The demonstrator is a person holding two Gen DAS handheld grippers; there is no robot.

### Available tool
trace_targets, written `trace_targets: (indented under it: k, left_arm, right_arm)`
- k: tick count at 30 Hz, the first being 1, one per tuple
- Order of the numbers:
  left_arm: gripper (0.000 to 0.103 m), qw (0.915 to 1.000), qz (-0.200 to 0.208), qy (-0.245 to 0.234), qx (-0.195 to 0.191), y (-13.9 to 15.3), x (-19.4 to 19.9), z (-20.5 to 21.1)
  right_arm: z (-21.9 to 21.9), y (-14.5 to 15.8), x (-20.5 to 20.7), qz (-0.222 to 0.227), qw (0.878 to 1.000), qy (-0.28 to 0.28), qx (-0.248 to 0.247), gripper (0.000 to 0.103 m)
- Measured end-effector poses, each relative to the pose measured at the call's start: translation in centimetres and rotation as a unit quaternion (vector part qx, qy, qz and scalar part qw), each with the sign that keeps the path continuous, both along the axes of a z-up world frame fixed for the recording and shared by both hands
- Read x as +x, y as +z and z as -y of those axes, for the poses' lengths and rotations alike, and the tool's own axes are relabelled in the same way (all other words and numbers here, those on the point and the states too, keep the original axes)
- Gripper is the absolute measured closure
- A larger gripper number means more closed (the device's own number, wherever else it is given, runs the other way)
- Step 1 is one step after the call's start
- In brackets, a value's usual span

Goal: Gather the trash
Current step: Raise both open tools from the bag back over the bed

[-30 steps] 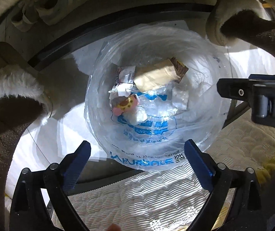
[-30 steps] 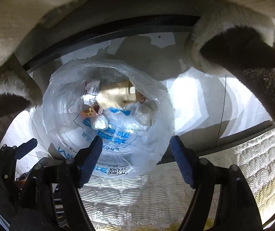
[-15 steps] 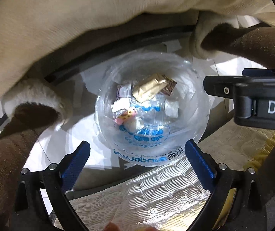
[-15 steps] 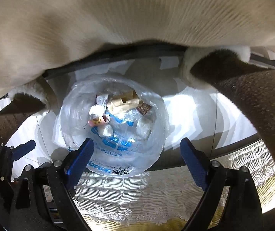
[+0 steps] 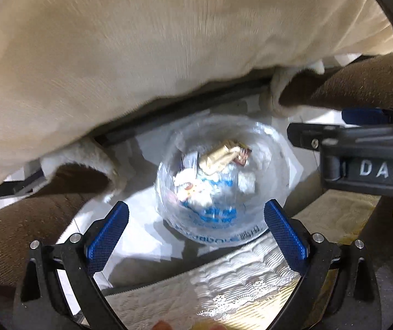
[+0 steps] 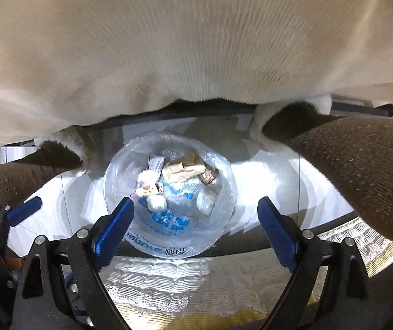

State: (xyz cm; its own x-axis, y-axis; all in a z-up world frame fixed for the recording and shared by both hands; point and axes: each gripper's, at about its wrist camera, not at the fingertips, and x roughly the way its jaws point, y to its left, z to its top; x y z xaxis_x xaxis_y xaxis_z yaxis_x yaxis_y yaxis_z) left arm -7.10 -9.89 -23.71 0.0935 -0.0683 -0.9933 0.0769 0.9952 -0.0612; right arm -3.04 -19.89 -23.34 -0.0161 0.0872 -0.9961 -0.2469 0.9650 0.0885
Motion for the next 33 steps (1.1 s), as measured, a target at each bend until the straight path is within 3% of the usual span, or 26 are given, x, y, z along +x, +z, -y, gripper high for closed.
trace_targets:
  k: [10,20,26,33]
  left_arm:
    - [0.006,0.9952,0.096,0.020,-0.002,4.5,-1.2,-0.9]
    - [0.006,0.9738,0.221,0.047,-0.024,9.4,-2.5,-1.9]
    - [0.006,0.9618,0.263,0.040,-0.065,11.3,-2.2,-2.4]
    - [0.006,0.9565,0.286,0.013,-0.055,13.0,0.1,-2.8]
  right_arm:
    - [-0.2,5.2,-1.4,0.096,0.995,0.023,0.031,0.013]
    - [0.1,9.6,-2.6,0.189,0.979,0.036,0.066,0.013]
    - [0.2,11.7,-1.7,0.227,0.970,0.040,0.075,0.013]
    - [0.0,14.0,1.7,0.260,0.960,0.057,0.086,0.013]
